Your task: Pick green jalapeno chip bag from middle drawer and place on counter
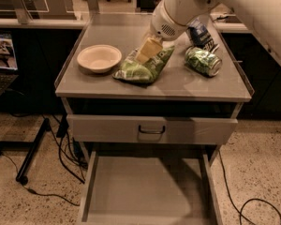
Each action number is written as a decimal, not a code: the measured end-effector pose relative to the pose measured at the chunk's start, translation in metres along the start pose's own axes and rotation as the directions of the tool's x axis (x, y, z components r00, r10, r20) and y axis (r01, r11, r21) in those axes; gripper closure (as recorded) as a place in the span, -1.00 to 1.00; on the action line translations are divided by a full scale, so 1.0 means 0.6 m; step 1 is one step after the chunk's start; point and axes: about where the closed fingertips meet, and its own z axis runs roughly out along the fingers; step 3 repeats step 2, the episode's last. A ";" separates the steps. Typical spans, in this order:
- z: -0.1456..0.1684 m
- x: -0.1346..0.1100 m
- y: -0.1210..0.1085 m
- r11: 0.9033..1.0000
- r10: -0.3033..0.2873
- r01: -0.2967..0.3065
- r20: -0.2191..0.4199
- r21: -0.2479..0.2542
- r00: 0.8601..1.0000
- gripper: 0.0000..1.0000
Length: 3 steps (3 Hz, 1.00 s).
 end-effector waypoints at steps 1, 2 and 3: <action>0.028 0.015 0.001 1.000 0.028 -0.027 -0.031 0.006 0.999 -1.00; 0.028 0.015 0.001 1.000 0.027 -0.027 -0.031 0.006 0.999 -1.00; 0.028 0.015 0.001 1.000 0.027 -0.027 -0.031 0.006 0.999 -1.00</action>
Offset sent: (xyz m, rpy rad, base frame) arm 0.0050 0.0008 -0.0160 -0.0158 0.0141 -0.0295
